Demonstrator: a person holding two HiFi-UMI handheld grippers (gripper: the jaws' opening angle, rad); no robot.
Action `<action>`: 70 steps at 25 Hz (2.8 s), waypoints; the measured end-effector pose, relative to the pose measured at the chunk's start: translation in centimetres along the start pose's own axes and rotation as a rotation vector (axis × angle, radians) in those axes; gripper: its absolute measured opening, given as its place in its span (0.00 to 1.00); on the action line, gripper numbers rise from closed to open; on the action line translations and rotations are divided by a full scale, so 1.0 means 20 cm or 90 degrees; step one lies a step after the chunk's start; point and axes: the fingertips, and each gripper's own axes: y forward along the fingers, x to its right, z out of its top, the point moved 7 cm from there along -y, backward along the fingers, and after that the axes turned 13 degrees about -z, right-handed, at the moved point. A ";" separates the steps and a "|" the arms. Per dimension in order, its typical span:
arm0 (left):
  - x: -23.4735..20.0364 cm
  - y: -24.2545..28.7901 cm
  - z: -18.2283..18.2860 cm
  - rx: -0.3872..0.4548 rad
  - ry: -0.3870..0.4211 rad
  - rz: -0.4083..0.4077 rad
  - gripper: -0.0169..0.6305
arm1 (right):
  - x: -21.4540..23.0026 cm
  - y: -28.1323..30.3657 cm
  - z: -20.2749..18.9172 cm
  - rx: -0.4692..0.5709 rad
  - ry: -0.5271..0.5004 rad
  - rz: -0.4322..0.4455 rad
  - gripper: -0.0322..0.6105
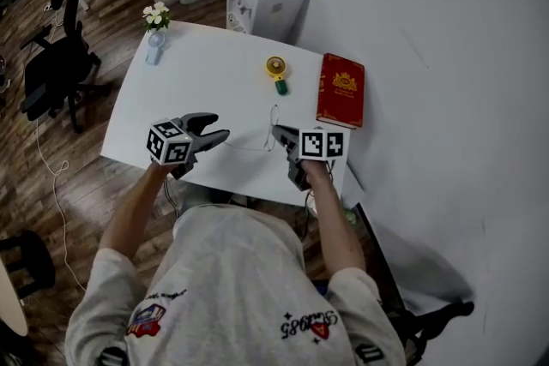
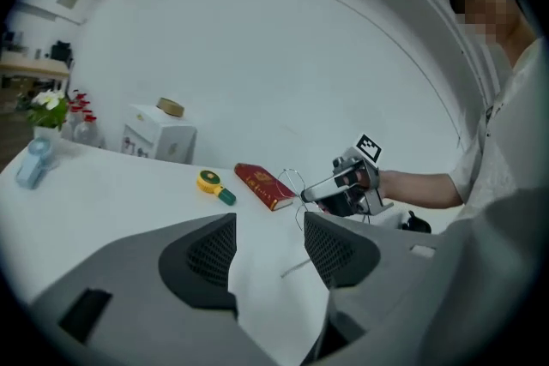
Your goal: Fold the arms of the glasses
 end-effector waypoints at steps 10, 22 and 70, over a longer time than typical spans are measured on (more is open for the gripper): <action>0.07 -0.06 -0.25 0.230 -0.200 0.041 0.37 | -0.02 0.06 0.09 0.043 0.063 0.003 0.08; 0.10 0.08 -0.20 0.360 -0.277 -0.051 0.10 | -0.05 0.06 0.09 0.060 0.097 0.011 0.08; 0.12 0.40 -0.08 0.206 -0.257 -0.099 0.03 | -0.13 0.03 -0.10 0.029 0.108 0.057 0.08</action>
